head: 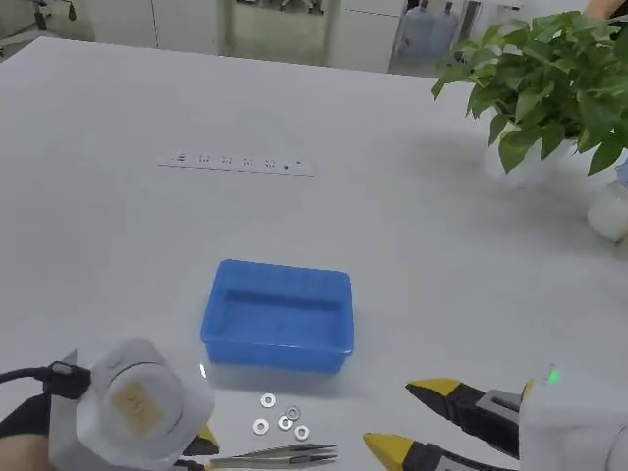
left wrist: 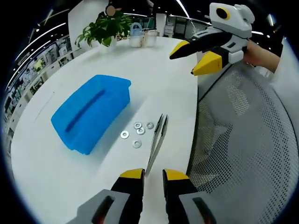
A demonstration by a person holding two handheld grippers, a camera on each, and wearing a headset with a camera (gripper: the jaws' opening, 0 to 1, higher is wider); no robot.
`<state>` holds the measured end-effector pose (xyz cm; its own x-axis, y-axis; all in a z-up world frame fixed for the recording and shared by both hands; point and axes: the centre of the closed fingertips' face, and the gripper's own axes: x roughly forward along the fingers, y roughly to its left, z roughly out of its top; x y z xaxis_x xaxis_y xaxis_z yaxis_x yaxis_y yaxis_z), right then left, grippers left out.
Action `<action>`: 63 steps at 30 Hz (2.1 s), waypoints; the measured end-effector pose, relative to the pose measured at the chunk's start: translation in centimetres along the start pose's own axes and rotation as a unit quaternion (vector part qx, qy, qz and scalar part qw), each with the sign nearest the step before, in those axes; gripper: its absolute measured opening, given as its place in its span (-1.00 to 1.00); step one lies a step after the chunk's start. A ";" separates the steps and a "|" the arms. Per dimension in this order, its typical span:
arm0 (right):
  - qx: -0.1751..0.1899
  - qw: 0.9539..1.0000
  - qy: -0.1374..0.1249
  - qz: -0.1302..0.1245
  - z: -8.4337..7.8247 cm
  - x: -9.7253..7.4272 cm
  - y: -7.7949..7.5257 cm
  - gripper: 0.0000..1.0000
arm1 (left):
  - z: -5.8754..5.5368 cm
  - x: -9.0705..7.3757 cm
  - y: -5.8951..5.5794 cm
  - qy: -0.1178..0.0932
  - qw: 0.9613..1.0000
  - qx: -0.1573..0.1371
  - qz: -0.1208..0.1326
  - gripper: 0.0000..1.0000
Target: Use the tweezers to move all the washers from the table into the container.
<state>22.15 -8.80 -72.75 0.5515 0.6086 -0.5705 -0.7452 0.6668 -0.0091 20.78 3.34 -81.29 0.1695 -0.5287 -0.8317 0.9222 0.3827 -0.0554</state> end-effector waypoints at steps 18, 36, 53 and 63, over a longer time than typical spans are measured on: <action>0.002 1.000 0.007 -0.005 -0.8 -0.6 -0.5 -0.48 | 0.3 0.7 0.0 0.010 0.995 0.095 -0.005 -1.00; -0.007 1.000 -0.007 0.022 -0.2 0.2 -0.2 -0.56 | 7.0 -4.6 -2.3 -0.062 0.991 0.121 0.005 -1.00; -0.001 0.999 -0.019 0.030 0.2 1.0 -0.8 -0.58 | 8.5 -4.8 -2.0 -0.033 0.986 0.163 0.009 -1.00; 0.005 0.999 -0.020 0.032 0.2 1.3 -1.1 -0.58 | 8.9 -4.7 -1.9 -0.019 0.981 0.193 0.001 -1.00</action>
<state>23.78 -8.65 -73.32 0.5181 0.6660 -0.5367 -0.7753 0.6306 0.0340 21.29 -1.67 -72.31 0.1782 -0.5587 -0.8100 0.9834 0.0719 0.1667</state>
